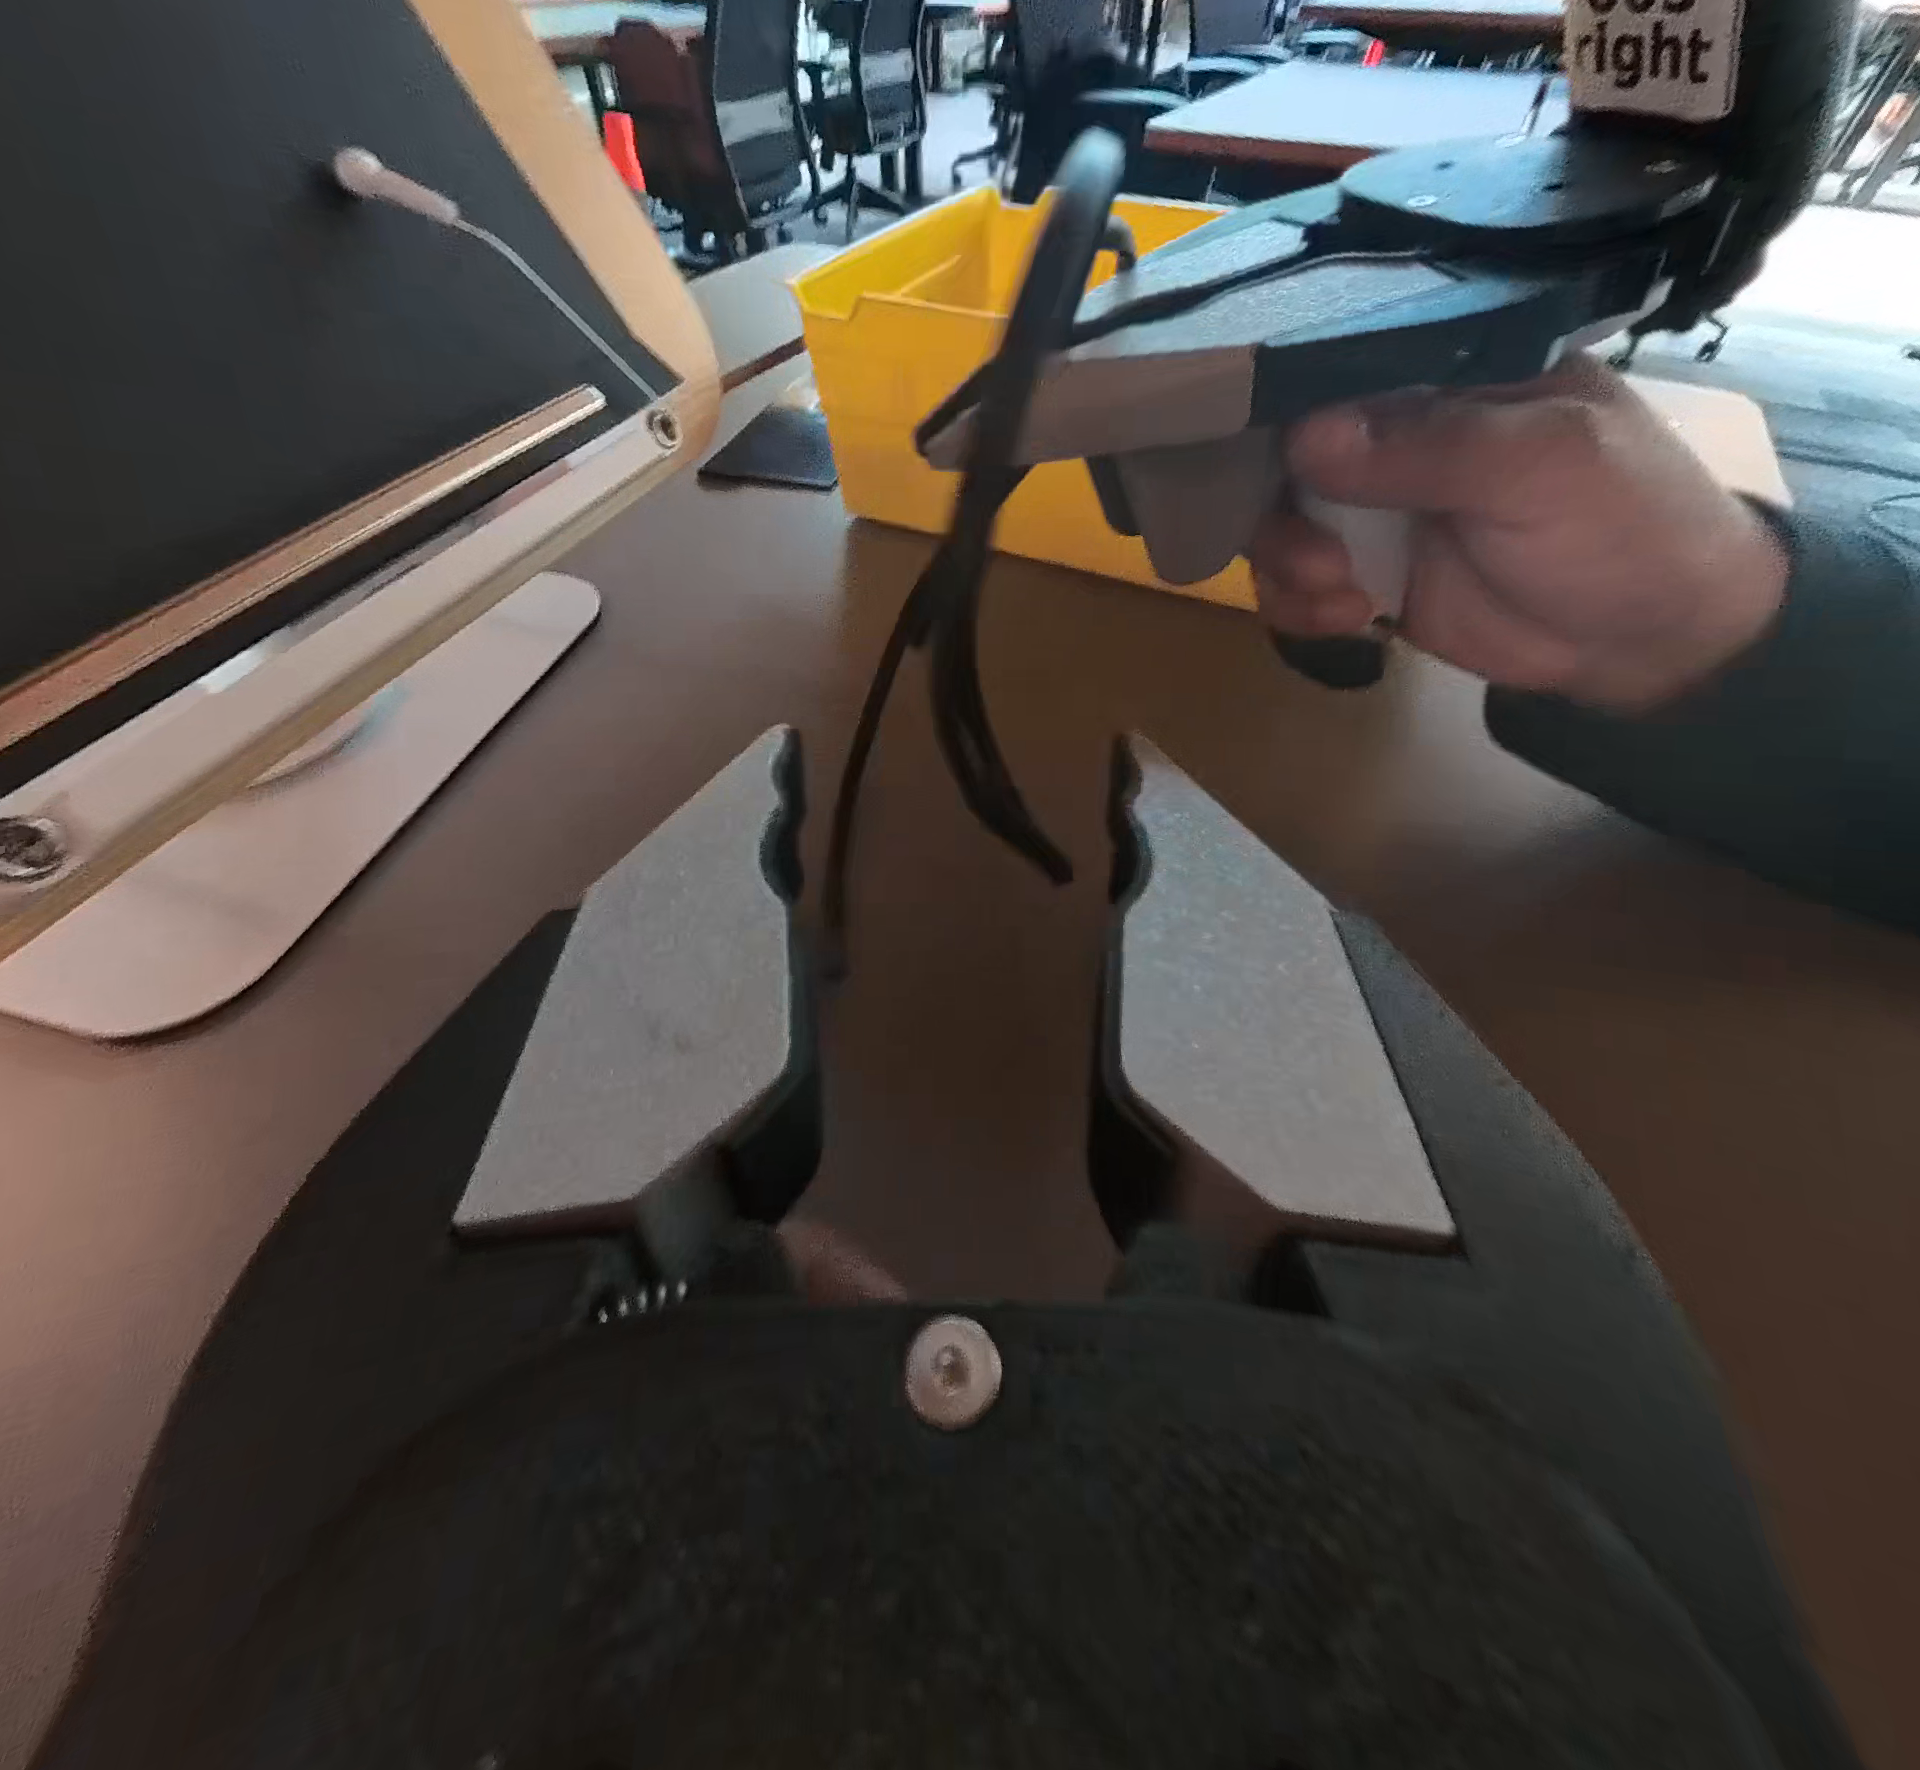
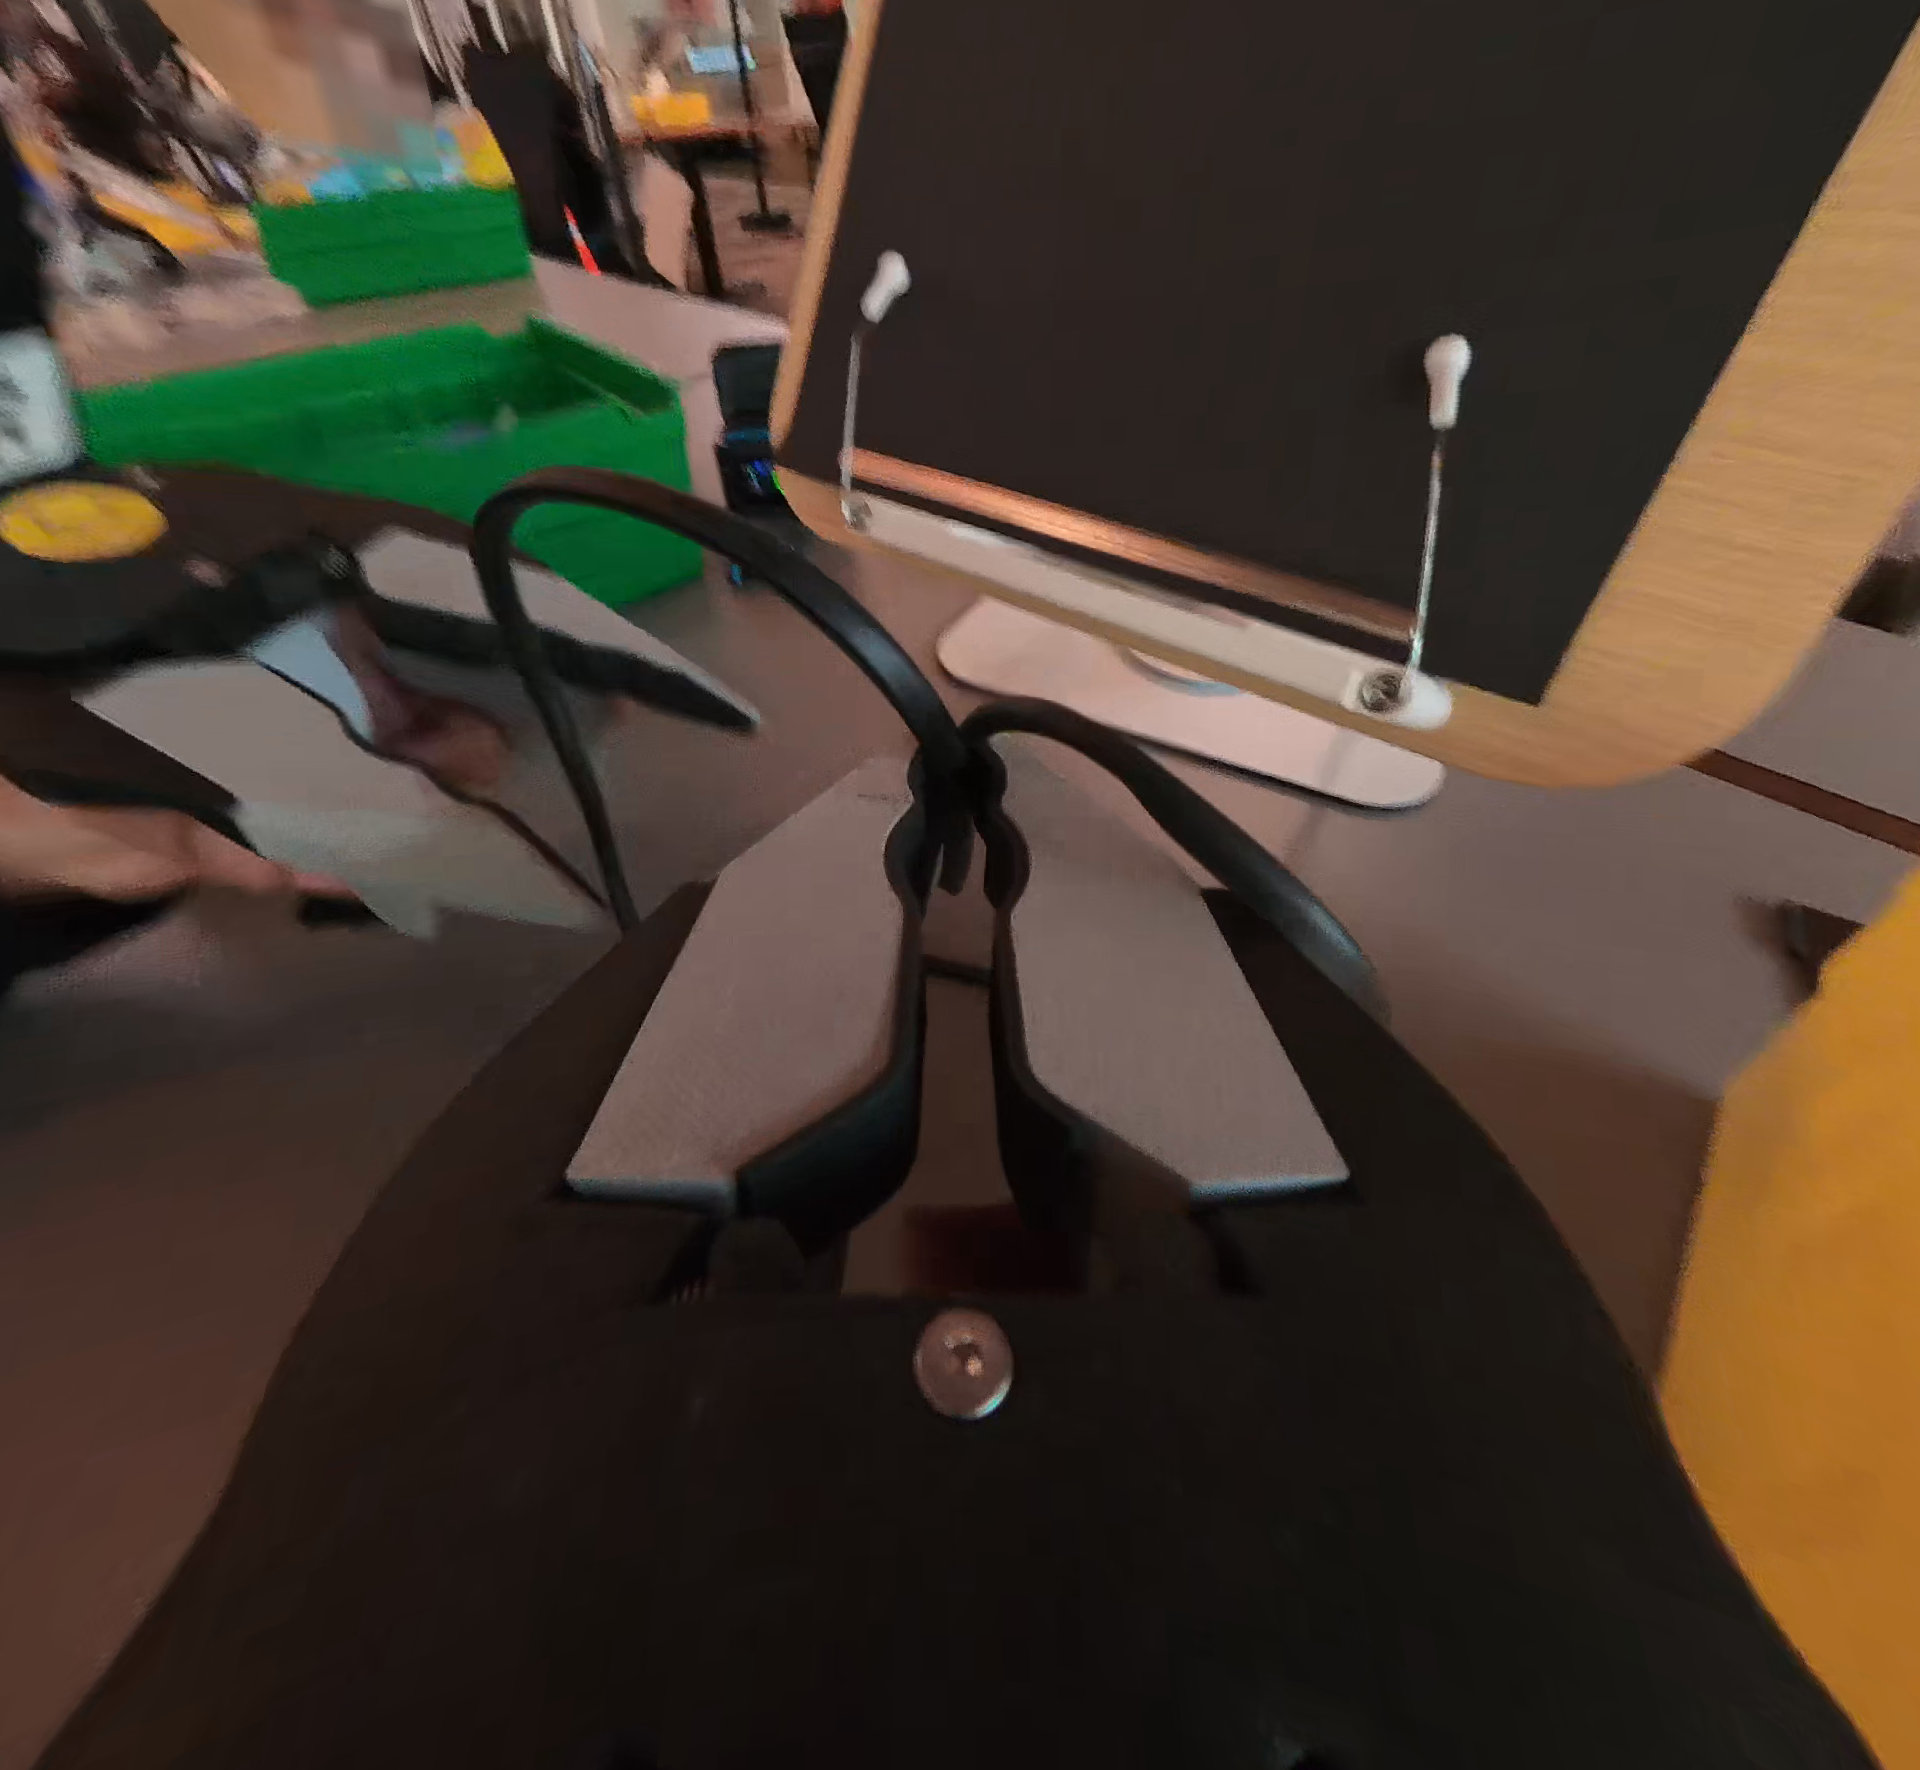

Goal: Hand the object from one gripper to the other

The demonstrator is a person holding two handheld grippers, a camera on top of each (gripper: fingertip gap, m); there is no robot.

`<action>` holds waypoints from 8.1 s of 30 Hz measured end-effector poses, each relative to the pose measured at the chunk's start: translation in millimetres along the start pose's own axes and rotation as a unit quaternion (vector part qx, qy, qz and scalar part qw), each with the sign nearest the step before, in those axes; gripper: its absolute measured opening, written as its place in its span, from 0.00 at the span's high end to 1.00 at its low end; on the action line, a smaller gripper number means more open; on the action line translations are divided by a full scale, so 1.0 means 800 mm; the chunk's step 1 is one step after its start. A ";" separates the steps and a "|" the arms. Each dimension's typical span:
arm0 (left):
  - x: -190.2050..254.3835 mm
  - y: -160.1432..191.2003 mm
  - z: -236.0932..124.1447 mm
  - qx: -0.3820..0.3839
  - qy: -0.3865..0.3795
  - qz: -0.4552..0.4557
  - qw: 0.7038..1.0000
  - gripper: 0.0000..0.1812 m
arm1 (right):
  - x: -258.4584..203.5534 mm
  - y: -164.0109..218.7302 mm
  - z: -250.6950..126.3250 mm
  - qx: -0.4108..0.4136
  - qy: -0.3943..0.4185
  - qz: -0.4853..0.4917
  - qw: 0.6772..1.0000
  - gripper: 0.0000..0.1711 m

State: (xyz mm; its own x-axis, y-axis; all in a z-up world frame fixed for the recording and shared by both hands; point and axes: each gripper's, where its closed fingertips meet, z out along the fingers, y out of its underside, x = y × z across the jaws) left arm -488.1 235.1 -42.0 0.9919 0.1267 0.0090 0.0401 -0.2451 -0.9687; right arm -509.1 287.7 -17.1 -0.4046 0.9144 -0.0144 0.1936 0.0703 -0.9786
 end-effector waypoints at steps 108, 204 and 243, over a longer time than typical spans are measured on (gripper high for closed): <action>-0.021 -0.030 -0.034 0.046 -0.058 0.129 0.989 1.00 | -0.085 0.054 -0.020 -0.128 -0.190 -0.143 0.963 0.94; -0.014 -0.064 -0.061 0.140 0.042 -0.048 0.988 0.76 | -0.106 0.012 -0.003 -0.044 -0.187 -0.059 0.980 0.98; 0.004 -0.073 -0.061 0.155 0.056 0.002 0.986 0.99 | -0.125 0.019 -0.029 -0.056 -0.202 -0.080 0.975 0.49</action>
State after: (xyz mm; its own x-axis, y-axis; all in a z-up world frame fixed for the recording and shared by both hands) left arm -481.7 202.6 26.4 0.9998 0.0143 0.0148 0.0138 0.0634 -0.9979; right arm -445.3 206.7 -26.0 -0.7521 0.6581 0.0347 0.1858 0.2623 -0.9469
